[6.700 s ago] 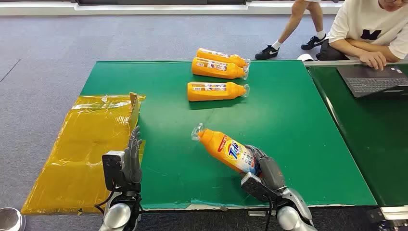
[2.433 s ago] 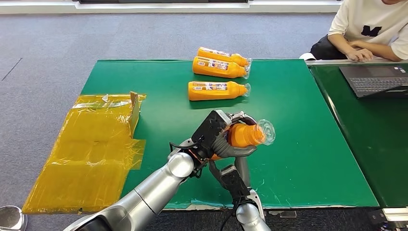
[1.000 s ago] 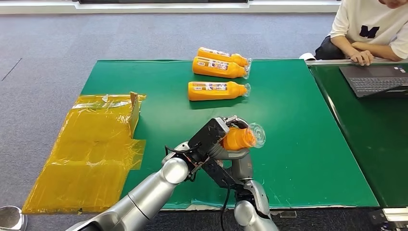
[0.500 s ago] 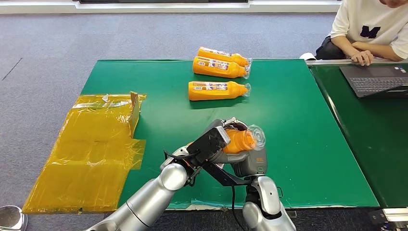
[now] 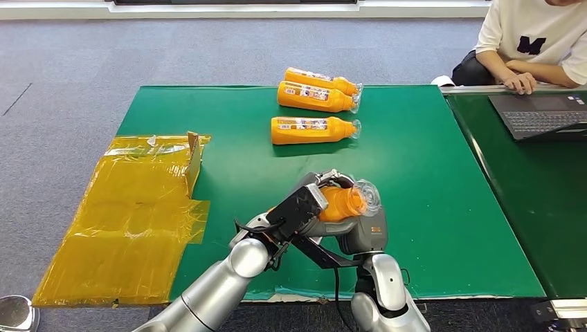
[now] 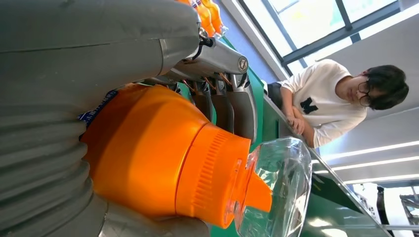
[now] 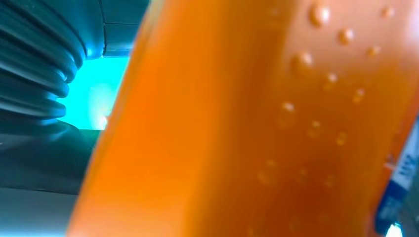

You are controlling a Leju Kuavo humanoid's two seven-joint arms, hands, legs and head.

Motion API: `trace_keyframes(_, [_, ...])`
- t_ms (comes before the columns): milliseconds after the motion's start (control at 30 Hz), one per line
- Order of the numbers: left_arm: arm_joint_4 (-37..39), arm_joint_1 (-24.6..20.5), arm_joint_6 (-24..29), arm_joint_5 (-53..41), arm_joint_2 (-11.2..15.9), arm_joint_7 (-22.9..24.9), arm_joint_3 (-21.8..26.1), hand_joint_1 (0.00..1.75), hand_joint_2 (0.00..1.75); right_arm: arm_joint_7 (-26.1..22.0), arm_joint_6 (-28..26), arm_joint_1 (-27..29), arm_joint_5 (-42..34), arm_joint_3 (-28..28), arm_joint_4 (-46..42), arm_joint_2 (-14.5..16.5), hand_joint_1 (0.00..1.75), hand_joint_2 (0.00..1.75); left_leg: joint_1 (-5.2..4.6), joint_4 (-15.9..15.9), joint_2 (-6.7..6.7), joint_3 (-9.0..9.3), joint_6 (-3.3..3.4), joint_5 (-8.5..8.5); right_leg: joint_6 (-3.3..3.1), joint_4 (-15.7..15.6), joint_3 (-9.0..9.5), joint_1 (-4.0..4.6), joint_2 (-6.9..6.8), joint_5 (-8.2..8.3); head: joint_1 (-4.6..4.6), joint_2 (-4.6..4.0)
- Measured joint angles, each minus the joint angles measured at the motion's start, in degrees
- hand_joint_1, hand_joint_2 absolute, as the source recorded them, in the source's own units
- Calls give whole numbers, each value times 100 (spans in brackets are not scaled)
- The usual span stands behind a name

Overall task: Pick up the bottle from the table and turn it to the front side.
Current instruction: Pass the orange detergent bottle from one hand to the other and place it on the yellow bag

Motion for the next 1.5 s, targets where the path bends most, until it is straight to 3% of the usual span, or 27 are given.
trace_keyframes(133, [-117, 29, 418, -387, 43, 22, 63, 175, 175, -195, 158, 78, -654, 58, -38, -8, 0, 0, 0, 0, -1, -1, 0, 0, 0, 0, -1, 0, -1, 0, 0, 0])
trace_keyframes(267, [-207, -19, 739, -606, 170, 65, 293, 175, 175, -690, 569, 197, -2162, 60, -129, -24, 0, 0, 0, -1, 9, 4, -1, 0, -1, 0, -5, 0, 6, 1, 0, -1])
trace_keyframes(367, [-210, -107, 882, -648, 365, 27, 511, 175, 175, -1250, 1300, 299, -3731, 17, -131, -45, 0, 0, 1, 0, 12, 2, -6, 5, -2, 5, -14, 1, 8, 2, 1, -1])
trace_keyframes(467, [-200, -293, 990, -658, 477, 11, 668, 175, 175, -1669, 1961, 385, -4630, 9, 53, -53, 0, 0, 1, 0, 3, -4, -9, 11, -3, 11, -15, 1, 1, 2, 0, 0])
trace_keyframes(867, [43, -999, 1900, -1342, 859, 218, 1239, 175, 175, -1742, 2205, 570, -5006, 40, 832, -48, 0, 0, 1, 0, 6, -6, -10, 12, -3, 14, -21, 1, 5, 2, 0, 0])
trace_keyframes(1133, [240, -1184, 2136, -1663, 1008, 232, 1412, 175, 175, -1749, 2195, 586, -5022, 40, 932, -49, 0, 0, 1, 0, 7, -6, -11, 12, -4, 14, -20, 0, 6, 2, 0, 0])
trace_keyframes(1333, [402, -1299, 2859, -2733, 1222, 402, 1431, 175, 175, -1804, 2188, 577, -5024, 40, 951, -55, 0, 0, 1, 0, 8, -5, -12, 13, -4, 14, -20, 1, 7, 3, 0, 0])
trace_keyframes(1500, [567, -1306, 3011, -3358, 1410, 436, 1430, 175, 175, -1860, 2146, 569, -5028, 32, 971, -78, 0, 0, 1, 0, 8, -5, -14, 14, -5, 15, -20, 1, 7, 3, 0, 0])
